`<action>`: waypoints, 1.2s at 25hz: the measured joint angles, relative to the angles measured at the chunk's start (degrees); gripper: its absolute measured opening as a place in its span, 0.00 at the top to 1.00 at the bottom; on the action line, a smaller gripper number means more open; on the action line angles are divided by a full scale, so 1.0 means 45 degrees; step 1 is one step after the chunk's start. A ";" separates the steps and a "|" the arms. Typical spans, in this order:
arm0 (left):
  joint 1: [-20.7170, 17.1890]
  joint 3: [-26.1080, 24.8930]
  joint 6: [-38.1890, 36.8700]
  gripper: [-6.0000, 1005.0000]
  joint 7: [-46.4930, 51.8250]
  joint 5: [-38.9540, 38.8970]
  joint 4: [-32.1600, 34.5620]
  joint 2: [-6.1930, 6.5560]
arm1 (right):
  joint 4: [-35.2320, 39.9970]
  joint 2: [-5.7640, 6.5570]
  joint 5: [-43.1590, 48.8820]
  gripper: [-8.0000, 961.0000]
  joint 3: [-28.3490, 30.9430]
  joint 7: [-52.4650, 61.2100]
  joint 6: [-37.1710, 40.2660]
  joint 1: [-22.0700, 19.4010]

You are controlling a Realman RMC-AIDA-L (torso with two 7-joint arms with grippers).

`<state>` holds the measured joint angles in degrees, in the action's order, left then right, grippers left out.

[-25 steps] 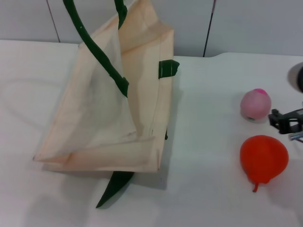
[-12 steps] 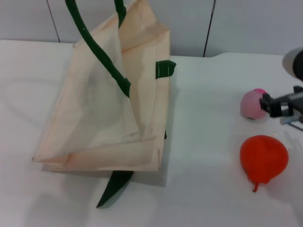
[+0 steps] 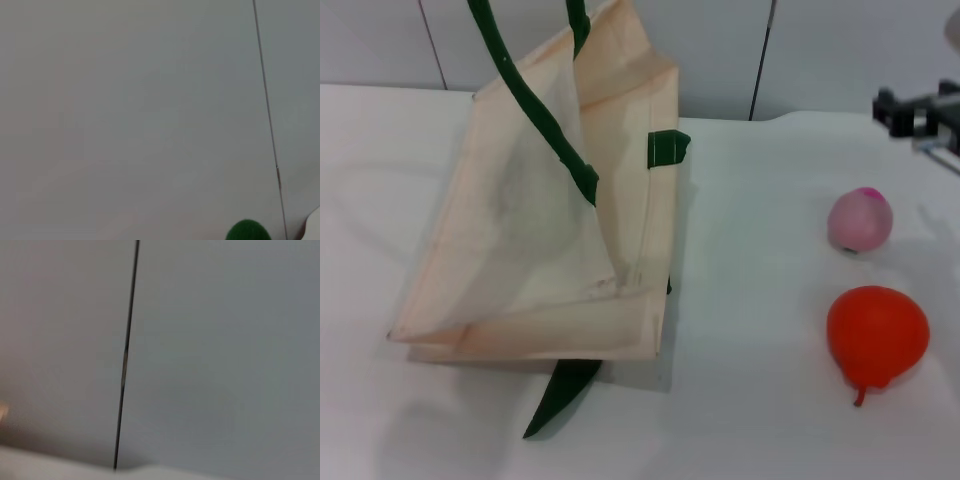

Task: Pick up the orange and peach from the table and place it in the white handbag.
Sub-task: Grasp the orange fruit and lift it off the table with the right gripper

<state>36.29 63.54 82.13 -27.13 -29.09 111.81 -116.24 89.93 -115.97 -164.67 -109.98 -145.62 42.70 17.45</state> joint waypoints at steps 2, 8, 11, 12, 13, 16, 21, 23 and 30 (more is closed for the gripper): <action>0.0001 -0.0001 -0.0045 0.88 0.0003 -0.0019 -0.0103 -0.0011 | -0.0369 0.0006 -0.0001 0.36 0.0366 0.0127 -0.0583 0.0240; 0.0028 0.0133 -0.0113 0.88 0.0003 -0.0057 -0.0707 -0.0014 | -0.1443 0.0023 -0.0002 0.37 0.1451 0.0963 -0.1861 0.1156; 0.0031 0.0269 -0.0231 0.88 0.0004 -0.0058 -0.0938 -0.0014 | -0.1858 0.0028 -0.0005 0.38 0.1866 0.1153 -0.2252 0.1480; 0.0033 0.0300 -0.0278 0.88 0.0004 -0.0059 -0.0974 -0.0015 | -0.2128 0.0015 -0.0005 0.39 0.2042 0.1218 -0.2564 0.1590; 0.0033 0.0315 -0.0322 0.88 0.0006 -0.0059 -0.0998 -0.0015 | -0.2442 0.0004 -0.0003 0.39 0.2235 0.1320 -0.2988 0.1703; 0.0037 0.0321 -0.0400 0.88 0.0015 -0.0059 -0.1064 -0.0014 | -0.3517 0.0018 0.0008 0.39 0.2654 0.1830 -0.4722 0.1989; 0.0010 0.0329 -0.0417 0.88 -0.0016 -0.0058 -0.1267 -0.0008 | -0.4369 0.0051 0.0036 0.39 0.3092 0.2034 -0.7616 0.2036; -0.0020 0.0329 -0.0421 0.88 -0.0043 -0.0058 -0.1304 -0.0008 | -0.4402 0.0095 0.0048 0.39 0.3128 0.2026 -0.8472 0.2037; -0.0064 0.0332 -0.0503 0.88 -0.0065 -0.0058 -0.1488 -0.0007 | -0.4702 0.0106 0.0057 0.39 0.3484 0.2907 -1.1330 0.1594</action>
<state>36.00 65.04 79.87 -27.42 -29.35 105.11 -116.28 68.77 -115.49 -164.41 -94.31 -132.54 -8.29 24.62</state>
